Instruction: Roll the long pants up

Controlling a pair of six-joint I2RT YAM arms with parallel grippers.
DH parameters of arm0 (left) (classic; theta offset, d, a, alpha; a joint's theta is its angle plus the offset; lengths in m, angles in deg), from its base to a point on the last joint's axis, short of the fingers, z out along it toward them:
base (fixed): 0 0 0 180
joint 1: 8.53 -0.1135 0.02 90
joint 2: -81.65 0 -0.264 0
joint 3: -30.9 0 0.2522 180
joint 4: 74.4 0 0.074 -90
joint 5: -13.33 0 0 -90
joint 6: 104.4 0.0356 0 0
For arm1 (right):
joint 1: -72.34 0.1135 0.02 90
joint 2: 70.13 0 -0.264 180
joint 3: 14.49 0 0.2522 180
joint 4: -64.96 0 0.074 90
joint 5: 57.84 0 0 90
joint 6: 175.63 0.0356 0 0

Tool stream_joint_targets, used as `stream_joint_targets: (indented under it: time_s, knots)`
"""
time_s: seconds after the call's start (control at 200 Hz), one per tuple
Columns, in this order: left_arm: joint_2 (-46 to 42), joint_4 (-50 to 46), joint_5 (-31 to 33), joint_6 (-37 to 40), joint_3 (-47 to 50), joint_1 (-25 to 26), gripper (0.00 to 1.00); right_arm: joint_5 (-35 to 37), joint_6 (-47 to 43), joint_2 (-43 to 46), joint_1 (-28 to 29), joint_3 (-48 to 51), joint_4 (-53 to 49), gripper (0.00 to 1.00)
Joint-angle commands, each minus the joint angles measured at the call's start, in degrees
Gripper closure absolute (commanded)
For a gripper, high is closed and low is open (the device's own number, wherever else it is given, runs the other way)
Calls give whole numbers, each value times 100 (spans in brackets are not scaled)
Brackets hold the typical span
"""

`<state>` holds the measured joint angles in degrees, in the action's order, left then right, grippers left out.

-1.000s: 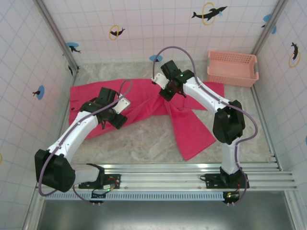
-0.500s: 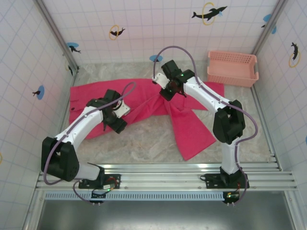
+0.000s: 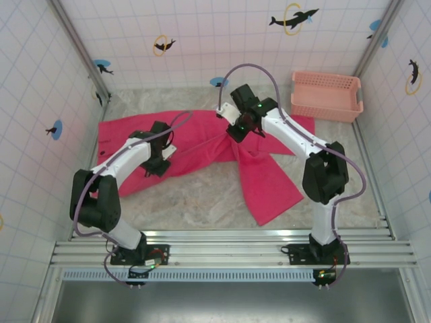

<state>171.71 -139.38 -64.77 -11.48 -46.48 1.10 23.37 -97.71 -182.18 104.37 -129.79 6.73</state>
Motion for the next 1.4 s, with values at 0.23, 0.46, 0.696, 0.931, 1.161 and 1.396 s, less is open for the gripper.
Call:
stream_joint_targets:
  time_s: [0.23, 0.46, 0.696, 0.931, 1.161, 1.396]
  knots:
    - [-583, -252, 557, 22, -683, -251, 100, 230, 104, 700, -311, 400, -67, 100]
    - [409, -327, 1115, 678, -3079, -389, 100, 429, 198, 678, -346, 223, -532, 100]
    - [2143, -285, 900, 1486, -5162, -446, 100, 411, 335, 52, -702, -548, -772, 100]
    - [3560, -650, 572, 1978, -6067, -629, 100, 240, 416, -1827, -1068, -2789, -1480, 100]
    - [4619, -742, 245, 2252, -6546, -833, 100, 25, 1150, -3793, -1449, -5531, -2111, 96]
    - [5255, -648, 241, 1919, -7230, -906, 24, 265, 1684, -3886, -1570, -5109, -1524, 55]
